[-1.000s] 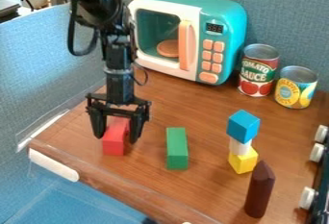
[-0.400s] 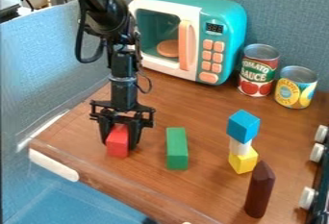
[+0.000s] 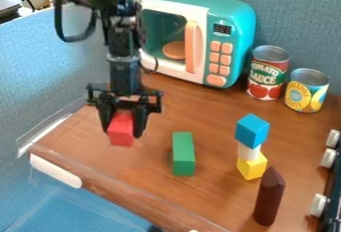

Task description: Put the red block on the top of green block

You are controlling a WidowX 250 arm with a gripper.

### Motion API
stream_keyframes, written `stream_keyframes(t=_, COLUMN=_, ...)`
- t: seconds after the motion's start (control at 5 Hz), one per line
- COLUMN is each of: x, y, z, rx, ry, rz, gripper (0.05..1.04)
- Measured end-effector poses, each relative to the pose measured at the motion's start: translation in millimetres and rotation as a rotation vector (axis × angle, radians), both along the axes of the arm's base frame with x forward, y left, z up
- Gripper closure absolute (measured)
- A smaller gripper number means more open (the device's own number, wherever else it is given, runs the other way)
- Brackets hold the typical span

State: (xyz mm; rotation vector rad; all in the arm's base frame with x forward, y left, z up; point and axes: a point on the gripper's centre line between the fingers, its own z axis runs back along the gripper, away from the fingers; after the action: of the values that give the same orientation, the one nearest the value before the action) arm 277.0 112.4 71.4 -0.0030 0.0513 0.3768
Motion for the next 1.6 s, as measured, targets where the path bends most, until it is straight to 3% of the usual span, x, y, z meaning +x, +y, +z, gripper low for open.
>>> stream_keyframes(t=0.2, x=2.1, y=-11.3, z=6.0, rx=-0.014, ry=-0.014, rz=0.005, gripper=0.469)
stream_keyframes(t=0.6, x=12.0, y=-45.0, z=0.2, rx=-0.029, ry=0.070, rz=0.037, gripper=0.469)
stream_keyframes(t=0.8, x=18.2, y=-59.3, z=2.3, rx=-0.016, ry=0.061, rz=0.007, gripper=0.468)
stream_keyframes(t=1.2, x=21.3, y=-65.8, z=-2.2, rx=-0.036, ry=0.096, rz=0.086, gripper=0.468)
stream_keyframes(t=1.4, x=22.9, y=-69.9, z=-9.2, rx=-0.078, ry=0.114, rz=0.126, gripper=0.469)
stream_keyframes(t=1.6, x=28.5, y=-66.9, z=-17.2, rx=-0.089, ry=0.129, rz=0.173, gripper=0.469)
